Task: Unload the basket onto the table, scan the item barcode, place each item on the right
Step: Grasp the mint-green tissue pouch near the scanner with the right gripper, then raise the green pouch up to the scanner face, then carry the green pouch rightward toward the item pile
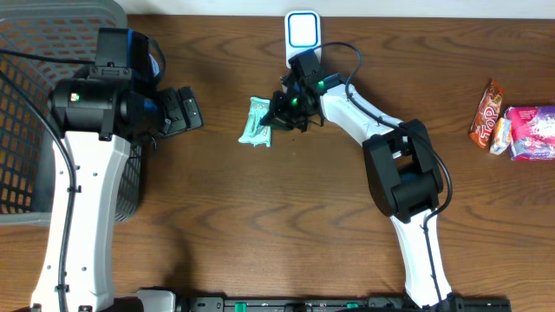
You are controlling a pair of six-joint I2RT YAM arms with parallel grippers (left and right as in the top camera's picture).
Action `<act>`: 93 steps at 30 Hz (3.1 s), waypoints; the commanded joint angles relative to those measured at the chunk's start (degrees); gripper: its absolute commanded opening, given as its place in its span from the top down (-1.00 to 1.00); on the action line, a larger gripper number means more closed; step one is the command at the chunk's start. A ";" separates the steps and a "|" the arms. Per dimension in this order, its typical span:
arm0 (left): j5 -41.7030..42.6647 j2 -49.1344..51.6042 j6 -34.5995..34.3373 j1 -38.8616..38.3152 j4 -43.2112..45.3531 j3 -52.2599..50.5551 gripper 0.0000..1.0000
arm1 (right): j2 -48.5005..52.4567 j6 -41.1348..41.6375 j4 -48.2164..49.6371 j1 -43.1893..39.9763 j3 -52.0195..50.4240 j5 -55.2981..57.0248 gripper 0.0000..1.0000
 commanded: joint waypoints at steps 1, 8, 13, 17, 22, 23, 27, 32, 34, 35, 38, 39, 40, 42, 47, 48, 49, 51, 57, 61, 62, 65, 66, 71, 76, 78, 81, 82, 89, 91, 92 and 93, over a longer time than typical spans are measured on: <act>-0.55 -0.17 -0.50 0.17 -0.24 0.07 -0.96 | 1.66 -6.19 1.27 0.74 -0.35 -6.36 0.98; -0.55 -0.17 -0.50 0.17 -0.22 0.07 -0.96 | 0.39 -20.92 3.30 -0.02 -0.20 -22.47 0.98; -0.55 -0.17 -0.50 0.17 -0.24 0.07 -0.96 | 0.22 -24.22 3.30 0.09 -0.20 -25.94 0.99; -0.55 -0.17 -0.50 0.17 -0.22 0.07 -0.96 | 0.22 -24.63 3.37 0.09 -0.20 -25.92 0.98; -0.55 -0.17 -0.50 0.17 -0.24 0.07 -0.95 | 0.22 -24.24 3.26 0.13 -0.20 -22.60 0.98; -0.55 -0.17 -0.50 0.17 -0.24 0.07 -0.96 | 0.15 -22.36 2.47 0.13 -0.20 -19.34 0.98; -0.55 -0.17 -0.50 0.17 -0.22 0.07 -0.96 | 0.07 -13.49 -4.61 -0.04 -0.20 -4.33 0.98; -0.55 -0.17 -0.50 0.17 -0.22 0.07 -0.96 | -2.14 -12.83 -13.03 0.04 0.17 8.09 0.98; -0.55 -0.17 -0.50 0.17 -0.22 0.07 -0.96 | -4.50 -14.19 -15.45 0.31 0.20 14.51 0.98; -0.55 -0.17 -0.50 0.17 -0.22 0.07 -0.96 | -6.32 -14.67 -16.74 0.48 0.20 18.53 0.98; -0.55 -0.17 -0.50 0.17 -0.24 0.07 -0.96 | -12.07 -14.73 -20.17 0.79 0.26 30.56 0.98; -0.55 -0.17 -0.50 0.17 -0.22 0.07 -0.96 | -13.92 -14.75 -21.14 0.98 0.28 35.12 0.98; -0.55 -0.17 -0.50 0.17 -0.22 0.07 -0.96 | -16.33 -14.73 -22.38 1.31 0.28 40.79 0.98; -0.55 -0.17 -0.50 0.17 -0.22 0.07 -0.95 | -19.56 -14.73 -25.03 1.99 0.28 52.17 0.98; -0.55 -0.17 -0.50 0.17 -0.24 0.07 -0.95 | -22.25 -10.67 -35.04 4.26 0.28 80.83 0.97; -0.55 -0.17 -0.50 0.17 -0.24 0.07 -0.96 | -22.01 -8.11 -37.53 4.52 0.26 84.59 0.98; -0.55 -0.17 -0.50 0.17 -0.24 0.07 -0.96 | -21.51 -5.07 -40.09 4.68 0.26 87.56 0.97; -0.55 -0.17 -0.50 0.17 -0.24 0.07 -0.96 | -20.57 0.04 -44.35 4.79 0.24 90.99 0.98; -0.55 -0.17 -0.50 0.17 -0.22 0.07 -0.96 | -16.46 2.91 -44.81 4.63 0.02 95.51 0.98; -0.55 -0.17 -0.50 0.17 -0.22 0.07 -0.95 | -10.95 2.84 -44.74 4.07 0.02 99.73 0.98; -0.55 -0.17 -0.50 0.17 -0.22 0.07 -0.96 | -9.51 2.78 -44.78 3.98 0.02 99.71 0.98; -0.55 -0.17 -0.50 0.17 -0.24 0.07 -0.96 | -4.79 2.27 -45.29 4.00 0.02 99.67 0.98; -0.55 -0.17 -0.50 0.17 -0.24 0.07 -0.96 | -3.39 2.19 -45.72 4.15 0.02 99.54 0.98; -0.55 -0.17 -0.50 0.17 -0.22 0.07 -0.95 | 1.03 2.19 -47.23 5.86 0.02 95.27 0.46; -0.55 -0.17 -0.50 0.17 -0.24 0.07 -0.96 | 0.79 2.19 -46.38 8.22 0.79 86.12 0.21; -0.55 -0.17 -0.50 0.17 -0.22 0.07 -0.95 | 0.33 2.01 -46.42 8.55 2.25 82.95 0.19; -0.55 -0.17 -0.50 0.17 -0.24 0.07 -0.96 | -0.68 -1.86 -46.45 7.82 5.90 78.58 0.20; -0.55 -0.17 -0.50 0.17 -0.22 0.07 -0.95 | -1.05 -3.45 -46.47 7.21 7.45 77.11 0.14; -0.55 -0.17 -0.50 0.17 -0.22 0.07 -0.96 | -3.96 -18.05 -48.00 -1.22 16.35 66.31 -0.47; -0.55 -0.17 -0.50 0.17 -0.24 0.07 -0.96 | -4.11 -19.37 -49.68 -4.33 16.68 64.43 -0.47; -0.55 -0.17 -0.50 0.17 -0.24 0.07 -0.96 | -4.11 -19.71 -50.58 -5.90 16.65 63.58 -0.47; -0.55 -0.17 -0.50 0.17 -0.22 0.07 -0.96 | -3.93 -20.22 -51.25 -7.72 16.39 62.45 -0.47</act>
